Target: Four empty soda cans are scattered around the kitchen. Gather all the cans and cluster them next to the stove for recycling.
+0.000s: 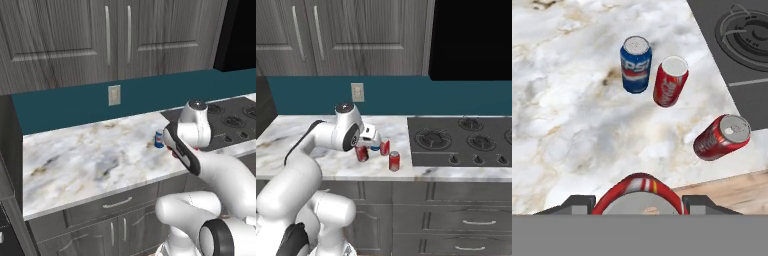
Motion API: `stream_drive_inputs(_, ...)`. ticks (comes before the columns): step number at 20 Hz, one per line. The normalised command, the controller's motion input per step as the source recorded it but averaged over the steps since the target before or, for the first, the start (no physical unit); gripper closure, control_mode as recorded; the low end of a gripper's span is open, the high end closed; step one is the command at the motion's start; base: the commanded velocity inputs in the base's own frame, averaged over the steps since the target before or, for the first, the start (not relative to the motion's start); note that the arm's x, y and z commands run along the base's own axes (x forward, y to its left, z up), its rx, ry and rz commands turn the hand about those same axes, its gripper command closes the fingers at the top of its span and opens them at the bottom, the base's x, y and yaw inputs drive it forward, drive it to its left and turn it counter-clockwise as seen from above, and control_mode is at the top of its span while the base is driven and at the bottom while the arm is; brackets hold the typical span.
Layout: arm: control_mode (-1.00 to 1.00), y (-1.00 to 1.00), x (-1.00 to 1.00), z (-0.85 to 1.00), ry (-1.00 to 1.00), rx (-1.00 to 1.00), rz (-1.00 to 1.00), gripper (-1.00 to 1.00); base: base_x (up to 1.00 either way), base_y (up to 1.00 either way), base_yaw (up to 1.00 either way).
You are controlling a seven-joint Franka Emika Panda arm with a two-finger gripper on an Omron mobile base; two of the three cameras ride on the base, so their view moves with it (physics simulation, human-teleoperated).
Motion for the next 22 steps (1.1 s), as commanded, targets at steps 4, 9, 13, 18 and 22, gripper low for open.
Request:
stream_drive_inputs(4, -1.00, -0.12, 0.24, -0.18, 0.00, 0.00, 0.00, 1.00, 0.00, 0.00, 0.00)
stream_drive_inputs(9, -1.00, -0.11, 0.24, -0.16, 0.00, 0.00, 0.00, 1.00, 0.00, 0.00, 0.00)
stream_drive_inputs(13, -1.00, -0.08, 0.20, -0.18, 0.00, 0.00, 0.00, 1.00, 0.00, 0.00, 0.00)
stream_drive_inputs(18, -1.00, -0.01, 0.13, -0.19, 0.00, 0.00, 0.00, 1.00, 0.00, 0.00, 0.00)
stream_drive_inputs(22, -1.00, -0.02, 0.12, -0.16, 0.00, 0.00, 0.00, 1.00, 0.00, 0.00, 0.00)
